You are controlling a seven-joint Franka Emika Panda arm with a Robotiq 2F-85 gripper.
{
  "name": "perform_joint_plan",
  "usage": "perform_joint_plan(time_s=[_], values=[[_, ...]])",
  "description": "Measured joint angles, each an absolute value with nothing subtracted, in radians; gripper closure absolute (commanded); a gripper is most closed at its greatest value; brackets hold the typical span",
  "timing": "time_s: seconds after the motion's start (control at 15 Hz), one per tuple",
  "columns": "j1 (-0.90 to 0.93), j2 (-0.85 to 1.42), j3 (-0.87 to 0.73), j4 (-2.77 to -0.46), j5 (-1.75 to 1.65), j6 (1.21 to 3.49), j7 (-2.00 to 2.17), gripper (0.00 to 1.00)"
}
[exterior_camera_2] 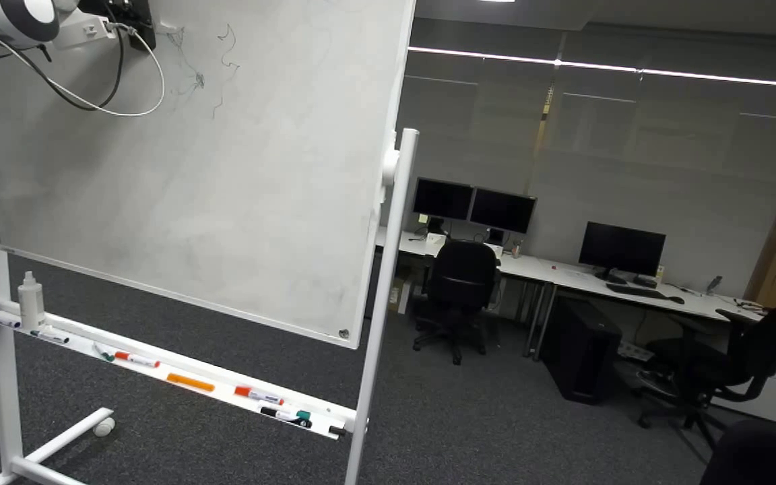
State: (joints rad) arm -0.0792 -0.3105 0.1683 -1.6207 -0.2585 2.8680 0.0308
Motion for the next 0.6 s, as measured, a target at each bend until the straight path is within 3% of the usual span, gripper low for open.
perform_joint_plan(time_s=[0.6], values=[[-0.147,-0.307,0.124,-1.594,-0.260,2.869,0.101,0.70]])
